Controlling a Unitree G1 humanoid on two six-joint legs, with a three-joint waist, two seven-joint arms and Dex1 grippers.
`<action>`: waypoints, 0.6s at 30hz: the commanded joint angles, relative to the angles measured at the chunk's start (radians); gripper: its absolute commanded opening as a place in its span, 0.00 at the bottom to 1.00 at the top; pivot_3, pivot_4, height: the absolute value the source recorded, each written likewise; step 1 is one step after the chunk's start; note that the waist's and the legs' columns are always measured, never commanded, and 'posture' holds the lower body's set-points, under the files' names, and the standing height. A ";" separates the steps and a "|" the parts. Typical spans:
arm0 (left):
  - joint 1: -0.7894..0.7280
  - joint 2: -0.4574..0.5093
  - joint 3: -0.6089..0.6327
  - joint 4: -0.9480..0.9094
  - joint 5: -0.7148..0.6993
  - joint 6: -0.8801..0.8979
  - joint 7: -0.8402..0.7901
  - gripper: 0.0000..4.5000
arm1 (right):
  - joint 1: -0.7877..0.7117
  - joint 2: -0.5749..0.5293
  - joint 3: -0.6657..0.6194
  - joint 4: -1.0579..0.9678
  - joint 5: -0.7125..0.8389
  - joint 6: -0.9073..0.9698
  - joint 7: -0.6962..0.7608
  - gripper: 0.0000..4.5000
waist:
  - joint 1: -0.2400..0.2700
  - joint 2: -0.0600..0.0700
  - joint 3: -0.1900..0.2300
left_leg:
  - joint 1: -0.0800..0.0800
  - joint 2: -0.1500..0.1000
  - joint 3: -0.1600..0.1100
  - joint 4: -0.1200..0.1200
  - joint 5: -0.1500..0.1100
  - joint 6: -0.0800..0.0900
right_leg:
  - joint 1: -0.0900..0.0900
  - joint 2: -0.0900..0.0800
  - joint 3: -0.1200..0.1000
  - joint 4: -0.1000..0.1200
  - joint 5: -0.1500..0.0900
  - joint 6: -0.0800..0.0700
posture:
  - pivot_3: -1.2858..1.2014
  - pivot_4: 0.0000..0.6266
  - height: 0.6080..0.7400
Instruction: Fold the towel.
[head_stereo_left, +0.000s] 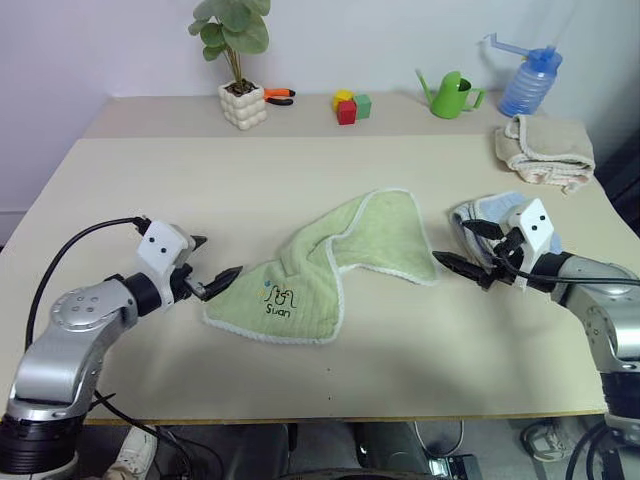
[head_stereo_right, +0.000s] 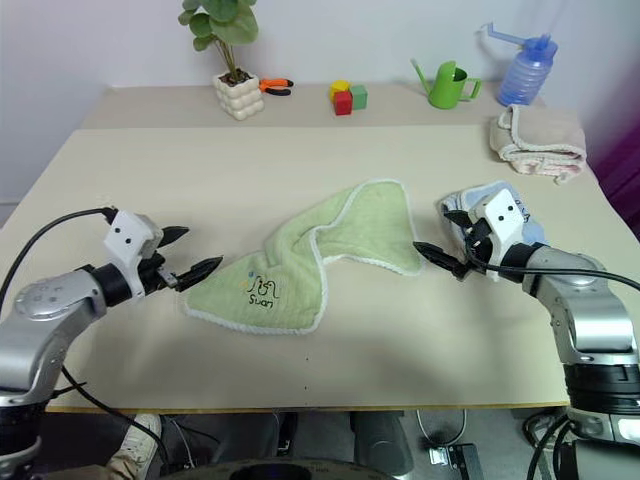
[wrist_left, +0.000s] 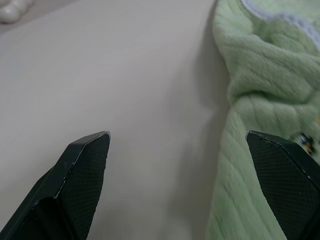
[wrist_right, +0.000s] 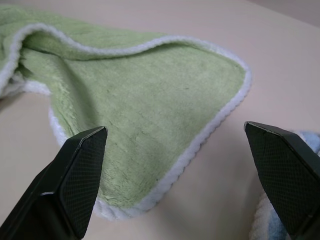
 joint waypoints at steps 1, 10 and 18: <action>-0.003 0.008 0.008 -0.031 -0.001 -0.011 -0.002 0.99 | -0.011 -0.014 -0.024 -0.061 0.024 0.006 0.002 1.00 | 0.000 0.000 0.000 | 0.000 0.000 0.000 0.000 0.000 0.000 | 0.000 0.000 0.000 0.000 0.000 0.000 | 0.52 0.24 0.90; -0.004 -0.034 -0.020 -0.059 0.011 -0.021 0.042 0.99 | -0.012 0.019 0.003 -0.081 0.011 0.000 -0.036 1.00 | -0.001 0.000 0.000 | 0.000 0.000 0.000 0.000 0.000 0.000 | 0.000 0.000 0.000 0.000 0.000 0.000 | 0.52 0.24 0.90; -0.027 -0.016 -0.010 -0.115 -0.035 -0.003 0.011 0.99 | -0.030 0.085 0.038 -0.055 -0.009 -0.056 -0.062 1.00 | -0.001 0.000 0.000 | 0.000 0.000 0.000 0.000 0.000 0.000 | 0.000 0.000 0.000 0.000 0.000 0.000 | 0.52 0.24 0.90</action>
